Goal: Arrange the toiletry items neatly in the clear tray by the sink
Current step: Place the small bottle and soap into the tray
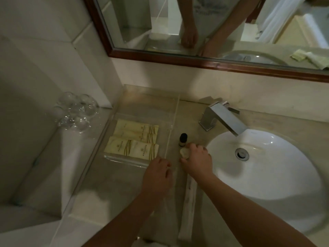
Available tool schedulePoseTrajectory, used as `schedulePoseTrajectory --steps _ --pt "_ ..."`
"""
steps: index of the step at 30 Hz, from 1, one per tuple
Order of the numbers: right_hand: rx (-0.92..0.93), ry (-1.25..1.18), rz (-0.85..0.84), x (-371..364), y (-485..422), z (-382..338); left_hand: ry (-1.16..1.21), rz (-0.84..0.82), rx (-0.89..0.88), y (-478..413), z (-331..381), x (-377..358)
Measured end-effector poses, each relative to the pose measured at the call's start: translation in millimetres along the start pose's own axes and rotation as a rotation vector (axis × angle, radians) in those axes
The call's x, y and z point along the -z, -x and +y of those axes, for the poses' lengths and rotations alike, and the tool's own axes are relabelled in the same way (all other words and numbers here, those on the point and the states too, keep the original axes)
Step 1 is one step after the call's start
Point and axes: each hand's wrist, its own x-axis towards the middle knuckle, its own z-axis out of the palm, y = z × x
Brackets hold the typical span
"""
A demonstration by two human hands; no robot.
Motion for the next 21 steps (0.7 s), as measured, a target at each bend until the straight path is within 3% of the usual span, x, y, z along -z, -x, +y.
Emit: schedulePoseTrajectory --steps 6,12,21 --pt "0.046 -0.061 0.002 4.7 -0.3 12.8 0.061 0.014 -0.003 -9.4 14.7 -0.3" --pt "0.008 -0.188 0.042 19.0 16.2 34.0 0.178 0.179 0.043 -59.1 65.0 9.7" --pt "0.048 -0.308 0.057 30.2 32.5 47.1 -0.068 -0.077 -0.1 -100.4 51.3 -2.1"
